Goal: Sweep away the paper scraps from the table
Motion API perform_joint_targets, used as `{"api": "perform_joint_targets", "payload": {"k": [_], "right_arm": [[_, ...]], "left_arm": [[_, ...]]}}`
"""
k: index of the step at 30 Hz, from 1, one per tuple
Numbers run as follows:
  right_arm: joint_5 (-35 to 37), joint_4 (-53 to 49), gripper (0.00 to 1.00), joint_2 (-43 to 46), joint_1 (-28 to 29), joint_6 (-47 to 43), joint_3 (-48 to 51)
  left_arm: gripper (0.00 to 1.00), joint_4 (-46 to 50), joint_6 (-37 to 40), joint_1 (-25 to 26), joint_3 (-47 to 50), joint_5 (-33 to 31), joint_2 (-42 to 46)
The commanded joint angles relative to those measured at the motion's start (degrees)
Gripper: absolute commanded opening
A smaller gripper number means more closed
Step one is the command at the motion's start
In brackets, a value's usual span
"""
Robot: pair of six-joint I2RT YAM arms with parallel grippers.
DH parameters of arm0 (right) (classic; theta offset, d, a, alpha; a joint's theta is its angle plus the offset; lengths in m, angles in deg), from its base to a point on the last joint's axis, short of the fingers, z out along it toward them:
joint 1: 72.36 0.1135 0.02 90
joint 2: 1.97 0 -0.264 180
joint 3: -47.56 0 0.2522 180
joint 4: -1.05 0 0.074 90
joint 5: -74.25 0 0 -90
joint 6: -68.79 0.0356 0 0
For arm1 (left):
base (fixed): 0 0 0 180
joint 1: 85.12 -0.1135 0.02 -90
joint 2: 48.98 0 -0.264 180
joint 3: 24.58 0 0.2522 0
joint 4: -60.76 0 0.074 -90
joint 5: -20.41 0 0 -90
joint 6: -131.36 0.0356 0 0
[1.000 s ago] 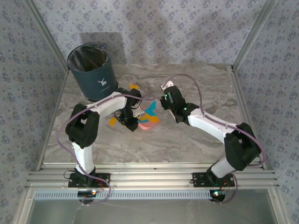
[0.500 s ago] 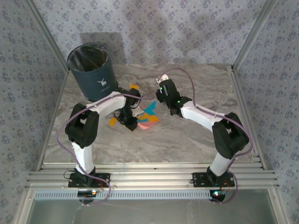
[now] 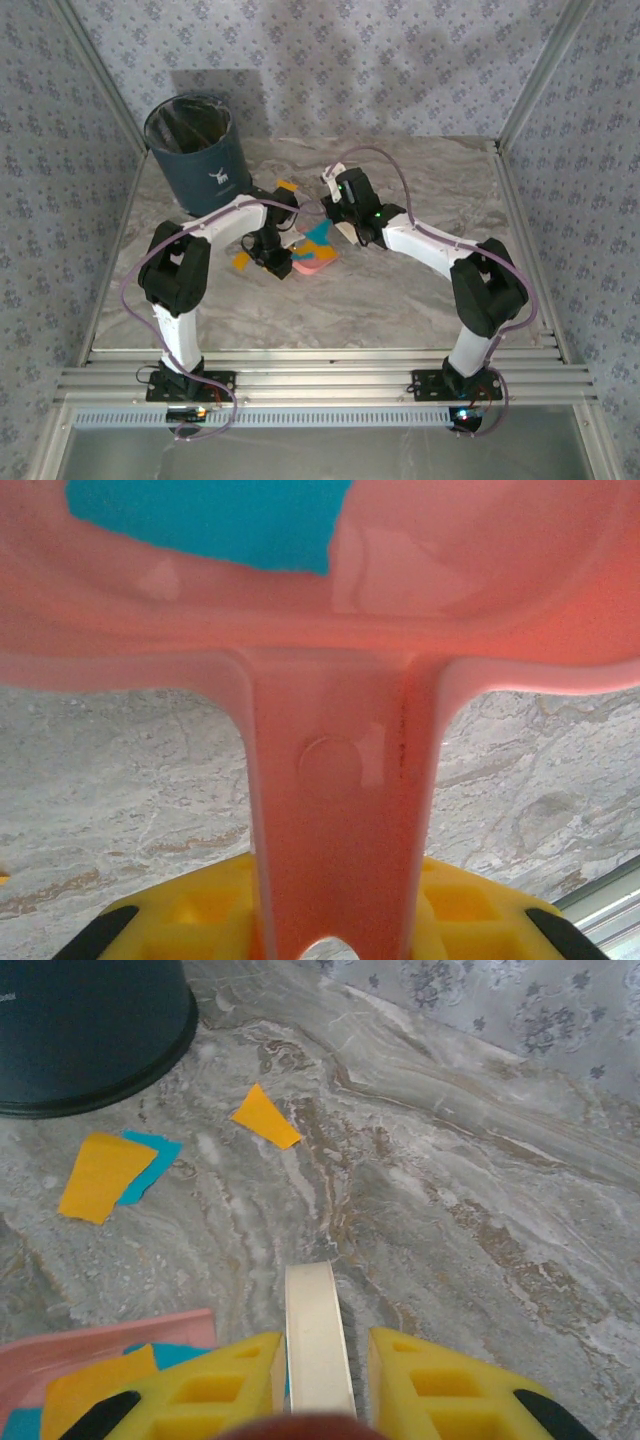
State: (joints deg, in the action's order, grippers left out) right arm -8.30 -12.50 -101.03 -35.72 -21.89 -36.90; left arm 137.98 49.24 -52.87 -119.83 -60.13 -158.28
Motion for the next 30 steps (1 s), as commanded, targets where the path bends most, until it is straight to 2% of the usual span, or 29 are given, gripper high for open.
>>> {"api": "perform_joint_targets", "payload": {"k": [1, 14, 19, 23, 30], "right_arm": [[-4.73, -2.55, 0.00, 0.40, 1.49, 0.87, -1.76], [-14.83, 0.70, 0.00, 2.83, 0.92, 7.94, 0.78], [-16.08, 1.44, 0.00, 4.38, 0.26, 9.74, 1.87], [-12.39, 1.56, 0.00, 5.93, 0.09, 10.06, 1.88], [0.26, 2.08, 0.00, 8.30, 0.83, 8.96, 5.70]], "left_arm": [[0.00, 2.11, -0.40, -0.08, -1.38, 0.56, -0.22], [0.00, 1.97, -0.19, -0.04, -1.04, 0.92, -0.30], [0.00, 1.99, -0.18, -0.08, -0.95, 0.99, -0.26], [0.00, 1.93, -0.17, -0.08, -1.00, 0.94, -0.31], [0.00, 1.98, 0.02, 0.09, -0.77, 1.20, -0.48]]}}
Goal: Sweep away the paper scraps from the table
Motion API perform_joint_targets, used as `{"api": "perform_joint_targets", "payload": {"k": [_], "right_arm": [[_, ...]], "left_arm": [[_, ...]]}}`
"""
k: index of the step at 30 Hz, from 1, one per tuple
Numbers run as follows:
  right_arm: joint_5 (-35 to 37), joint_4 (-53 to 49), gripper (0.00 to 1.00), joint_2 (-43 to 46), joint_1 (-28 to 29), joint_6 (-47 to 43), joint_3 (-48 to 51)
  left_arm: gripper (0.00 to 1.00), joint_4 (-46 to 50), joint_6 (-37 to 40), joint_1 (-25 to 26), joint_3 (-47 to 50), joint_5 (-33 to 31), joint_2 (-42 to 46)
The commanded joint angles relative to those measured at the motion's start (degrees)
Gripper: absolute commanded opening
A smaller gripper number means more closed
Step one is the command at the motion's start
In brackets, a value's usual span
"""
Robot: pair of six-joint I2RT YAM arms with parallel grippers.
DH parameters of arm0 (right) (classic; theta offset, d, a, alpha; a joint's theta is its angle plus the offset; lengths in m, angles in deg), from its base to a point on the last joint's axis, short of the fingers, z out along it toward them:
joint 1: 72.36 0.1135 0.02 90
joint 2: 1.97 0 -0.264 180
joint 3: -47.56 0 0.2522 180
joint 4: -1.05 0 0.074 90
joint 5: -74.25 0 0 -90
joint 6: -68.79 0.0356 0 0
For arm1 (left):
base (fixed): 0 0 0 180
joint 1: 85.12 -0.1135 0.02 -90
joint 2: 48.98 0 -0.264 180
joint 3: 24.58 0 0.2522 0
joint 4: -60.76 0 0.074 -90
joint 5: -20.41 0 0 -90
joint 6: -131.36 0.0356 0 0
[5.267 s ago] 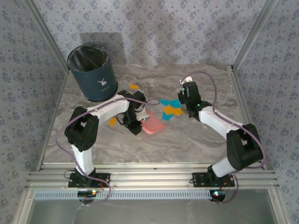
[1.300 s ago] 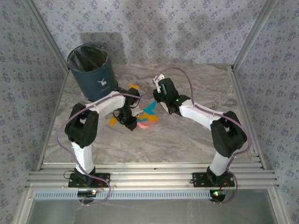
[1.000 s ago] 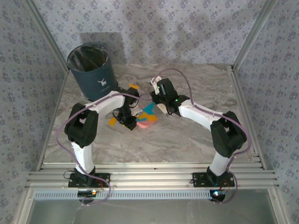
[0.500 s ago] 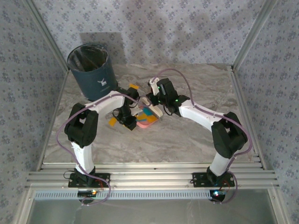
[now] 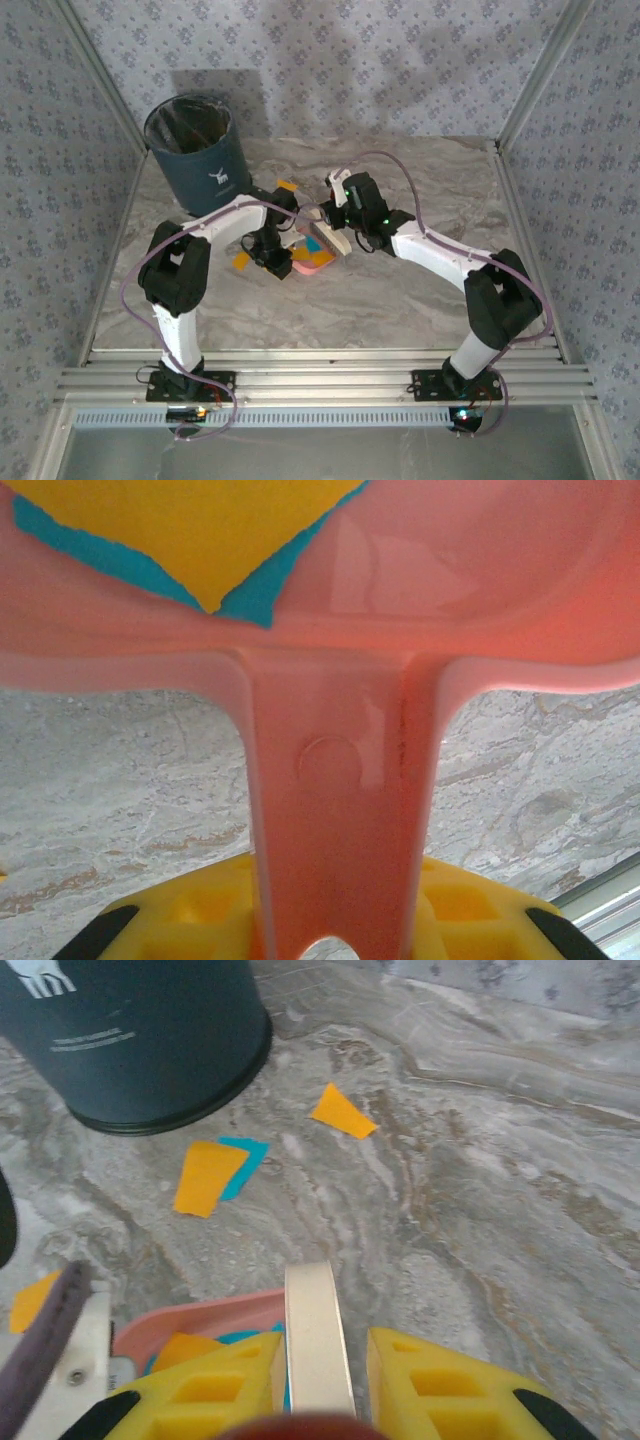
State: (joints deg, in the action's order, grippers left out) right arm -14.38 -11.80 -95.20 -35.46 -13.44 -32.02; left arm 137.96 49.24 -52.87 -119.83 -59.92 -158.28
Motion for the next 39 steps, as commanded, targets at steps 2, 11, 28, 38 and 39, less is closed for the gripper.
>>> {"api": "perform_joint_targets", "payload": {"k": [2, 11, 28, 38, 39], "right_arm": [[8.37, 2.01, 0.00, 2.90, 0.62, 0.49, 1.51], [18.68, 0.93, 0.00, 2.58, 1.03, 0.82, 1.60], [-0.15, 1.15, 0.00, -1.07, 0.85, 1.47, -0.75], [-6.38, 2.10, 0.00, 0.84, -0.61, 4.44, 0.08], [-6.02, 1.94, 0.00, 0.98, -0.72, 4.36, 0.16]], "left_arm": [[0.00, 2.00, 0.16, 0.20, -0.65, 0.98, -0.49], [0.00, 2.03, 0.34, 0.46, -0.60, 1.06, -0.75], [0.00, 1.96, 0.37, 0.53, -0.42, 0.96, -0.66], [0.00, 1.91, 0.38, 0.48, -0.42, 0.96, -0.66], [0.00, 1.95, 0.36, 0.53, -0.51, 0.94, -0.65]]}}
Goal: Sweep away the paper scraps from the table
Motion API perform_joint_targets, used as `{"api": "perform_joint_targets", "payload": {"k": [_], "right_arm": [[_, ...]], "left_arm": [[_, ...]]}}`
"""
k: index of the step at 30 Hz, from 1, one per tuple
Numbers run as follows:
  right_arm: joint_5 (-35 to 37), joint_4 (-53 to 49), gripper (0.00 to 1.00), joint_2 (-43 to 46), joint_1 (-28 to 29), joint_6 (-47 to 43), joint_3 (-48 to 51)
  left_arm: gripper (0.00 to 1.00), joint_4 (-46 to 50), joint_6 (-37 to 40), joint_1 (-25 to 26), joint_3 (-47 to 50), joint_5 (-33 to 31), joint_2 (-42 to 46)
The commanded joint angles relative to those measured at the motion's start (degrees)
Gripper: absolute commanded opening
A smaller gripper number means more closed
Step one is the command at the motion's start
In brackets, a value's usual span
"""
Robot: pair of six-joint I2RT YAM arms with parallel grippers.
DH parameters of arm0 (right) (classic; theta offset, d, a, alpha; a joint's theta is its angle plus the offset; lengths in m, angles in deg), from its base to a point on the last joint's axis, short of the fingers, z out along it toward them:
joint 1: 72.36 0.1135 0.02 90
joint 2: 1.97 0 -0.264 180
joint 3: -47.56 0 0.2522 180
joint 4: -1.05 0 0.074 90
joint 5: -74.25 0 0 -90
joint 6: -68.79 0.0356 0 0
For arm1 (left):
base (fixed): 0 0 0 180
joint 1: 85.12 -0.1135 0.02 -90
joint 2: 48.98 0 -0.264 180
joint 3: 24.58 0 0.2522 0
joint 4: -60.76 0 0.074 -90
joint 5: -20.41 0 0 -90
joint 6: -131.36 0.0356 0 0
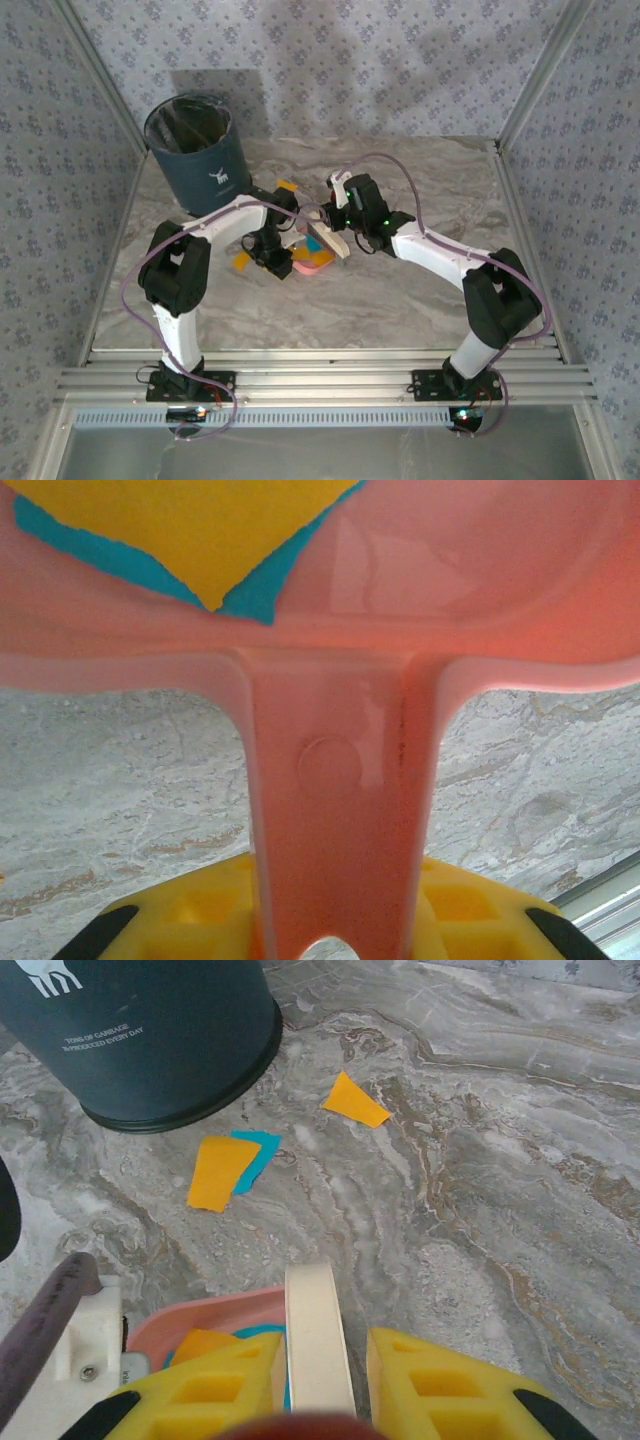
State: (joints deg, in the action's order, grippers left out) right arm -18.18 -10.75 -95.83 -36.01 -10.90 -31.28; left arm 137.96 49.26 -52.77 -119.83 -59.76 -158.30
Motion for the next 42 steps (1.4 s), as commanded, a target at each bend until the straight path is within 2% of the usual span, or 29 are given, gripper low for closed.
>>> {"api": "perform_joint_targets", "payload": {"k": [1, 9, 15, 18, 29, 42], "right_arm": [[-1.82, 0.78, 0.00, 1.82, -0.17, 1.80, -0.58], [3.83, 0.48, 0.00, 4.12, -0.15, 1.42, 0.63], [16.76, -2.27, 0.00, 6.28, 0.11, 1.56, 1.52], [20.75, -3.94, 0.00, 7.81, -0.23, 2.58, 2.60], [26.02, -5.63, 0.00, 13.83, -3.91, 2.86, 7.49], [27.17, -5.73, 0.00, 15.33, -5.35, 4.02, 9.53]], "left_arm": [[0.00, 1.95, 0.32, 0.40, -0.51, 0.71, -0.63], [0.00, 1.95, 0.25, 0.38, -0.71, 0.39, -0.37], [0.00, 1.79, 0.25, 0.38, -0.99, -0.03, 0.46], [0.00, 1.43, 0.19, 0.33, -1.21, -0.21, 1.19], [0.00, -2.28, 0.59, 0.33, -1.17, 0.64, 6.63], [0.00, -8.27, 0.68, 0.26, 0.65, 1.42, 14.68]]}}
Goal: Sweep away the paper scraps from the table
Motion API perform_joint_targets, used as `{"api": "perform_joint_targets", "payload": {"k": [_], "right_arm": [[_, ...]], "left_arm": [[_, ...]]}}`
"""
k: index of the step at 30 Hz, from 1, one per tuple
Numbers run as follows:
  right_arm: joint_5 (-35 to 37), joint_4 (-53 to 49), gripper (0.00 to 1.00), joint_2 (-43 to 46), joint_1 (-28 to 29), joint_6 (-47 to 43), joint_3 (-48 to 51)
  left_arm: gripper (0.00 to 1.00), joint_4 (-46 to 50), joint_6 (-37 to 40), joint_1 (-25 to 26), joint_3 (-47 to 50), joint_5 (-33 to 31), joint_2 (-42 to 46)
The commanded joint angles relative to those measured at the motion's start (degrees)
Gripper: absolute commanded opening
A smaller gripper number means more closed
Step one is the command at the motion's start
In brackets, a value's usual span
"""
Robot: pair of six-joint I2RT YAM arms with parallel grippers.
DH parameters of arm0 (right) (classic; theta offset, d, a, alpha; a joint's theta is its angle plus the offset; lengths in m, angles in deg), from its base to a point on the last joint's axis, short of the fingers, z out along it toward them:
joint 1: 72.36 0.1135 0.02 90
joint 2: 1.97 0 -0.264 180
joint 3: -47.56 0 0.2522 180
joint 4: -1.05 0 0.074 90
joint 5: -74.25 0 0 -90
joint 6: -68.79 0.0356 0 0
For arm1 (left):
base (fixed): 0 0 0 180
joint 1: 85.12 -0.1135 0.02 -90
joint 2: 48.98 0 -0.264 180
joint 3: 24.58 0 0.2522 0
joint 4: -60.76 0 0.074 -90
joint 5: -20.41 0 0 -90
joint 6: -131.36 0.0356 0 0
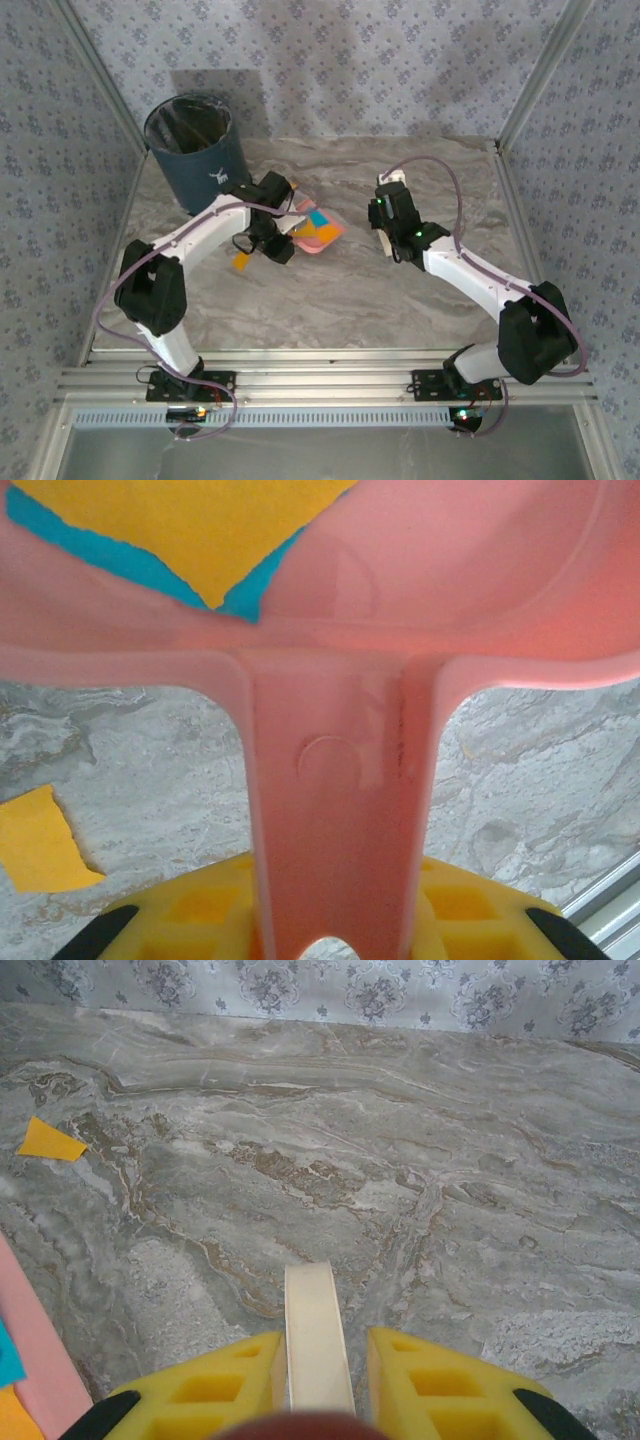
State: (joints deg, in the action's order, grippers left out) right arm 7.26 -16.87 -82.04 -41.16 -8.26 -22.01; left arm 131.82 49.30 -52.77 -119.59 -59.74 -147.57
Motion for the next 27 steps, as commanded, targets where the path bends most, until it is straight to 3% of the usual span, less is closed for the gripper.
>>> {"api": "perform_joint_targets", "payload": {"k": [1, 27], "right_arm": [[1.68, 0.48, 0.00, 1.43, -0.24, 1.33, 0.26], [-0.94, 0.12, 0.00, 1.50, -0.23, 0.39, 0.26]], "left_arm": [[0.00, -2.97, 0.63, 0.25, 0.80, 1.65, 4.95], [0.00, -14.75, -5.34, -7.41, 5.05, 15.40, 16.83]]}}
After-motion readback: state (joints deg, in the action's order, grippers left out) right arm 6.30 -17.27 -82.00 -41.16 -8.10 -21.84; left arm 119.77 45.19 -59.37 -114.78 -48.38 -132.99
